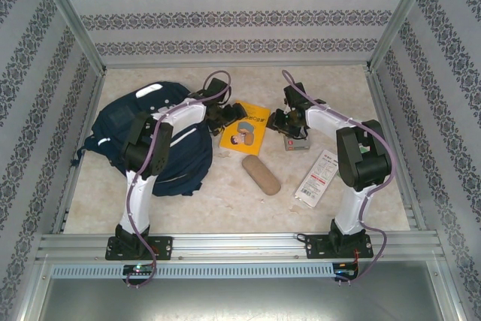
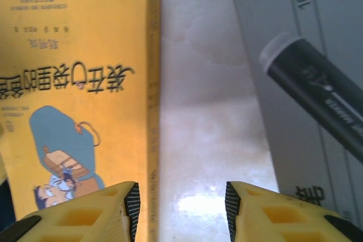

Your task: Pack books, pencil case, and school supplies into a backpack

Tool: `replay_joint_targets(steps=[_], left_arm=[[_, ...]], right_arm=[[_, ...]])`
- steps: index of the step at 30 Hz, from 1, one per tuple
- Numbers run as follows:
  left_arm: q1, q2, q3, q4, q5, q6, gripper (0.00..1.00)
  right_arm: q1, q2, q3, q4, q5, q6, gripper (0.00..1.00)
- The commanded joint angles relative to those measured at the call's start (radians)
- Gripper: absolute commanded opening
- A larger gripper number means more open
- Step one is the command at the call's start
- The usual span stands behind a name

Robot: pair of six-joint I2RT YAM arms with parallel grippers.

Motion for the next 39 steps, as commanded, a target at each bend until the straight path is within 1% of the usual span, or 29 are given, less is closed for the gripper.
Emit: replay_joint_targets(steps=[1,4,7,11,14,16,17,19,20,23,26,27,29,35,39], left_arm=[[-0.052,-0.006,-0.01,-0.008,0.05,-0.021,0.88],[-0.052,-0.013,-0.003,-0.056,0.006,0.027,0.83],[-0.051,-0.007,0.021,-0.116,-0.027,0.093,0.72],[-0.051,0.006,0.043,-0.172,-0.062,0.155,0.68],[-0.05,0.017,0.039,-0.185,-0.063,0.174,0.57],[-0.051,0.02,0.032,-0.188,-0.062,0.181,0.51],[-0.049,0.022,0.027,-0.189,-0.067,0.183,0.46],[-0.049,0.024,0.022,-0.201,-0.08,0.186,0.32],[-0.05,0.027,0.02,-0.203,-0.08,0.191,0.29],[-0.051,0.038,0.014,-0.206,-0.074,0.189,0.23],[-0.05,0.053,0.009,-0.207,-0.064,0.186,0.19],[-0.051,0.055,0.005,-0.203,-0.059,0.184,0.17],[-0.05,0.057,-0.003,-0.197,-0.05,0.183,0.16],[-0.052,0.07,0.017,-0.203,-0.024,0.199,0.14],[-0.05,0.076,0.039,-0.221,-0.031,0.215,0.13]], right_arm=[[0.012,-0.007,-0.03,0.051,-0.046,0.024,0.47],[0.014,0.005,-0.048,0.097,-0.077,0.036,0.47],[0.026,0.033,-0.045,0.111,-0.077,0.038,0.48],[0.04,0.049,-0.039,0.087,-0.025,0.028,0.47],[0.04,0.048,-0.043,0.066,0.027,0.012,0.47],[0.037,0.051,-0.043,0.059,0.034,-0.003,0.47],[0.035,0.056,-0.04,0.059,0.027,-0.007,0.47],[0.036,0.072,-0.036,0.068,0.001,-0.016,0.47],[0.037,0.078,-0.034,0.07,-0.008,-0.019,0.47],[0.041,0.102,-0.03,0.089,-0.051,-0.024,0.47],[0.045,0.121,-0.026,0.092,-0.065,-0.03,0.48],[0.044,0.126,-0.029,0.103,-0.085,-0.031,0.47],[0.044,0.126,-0.037,0.135,-0.142,-0.03,0.47],[0.041,0.04,-0.098,0.346,-0.378,0.032,0.44],[0.034,-0.014,-0.118,0.455,-0.486,0.084,0.42]])
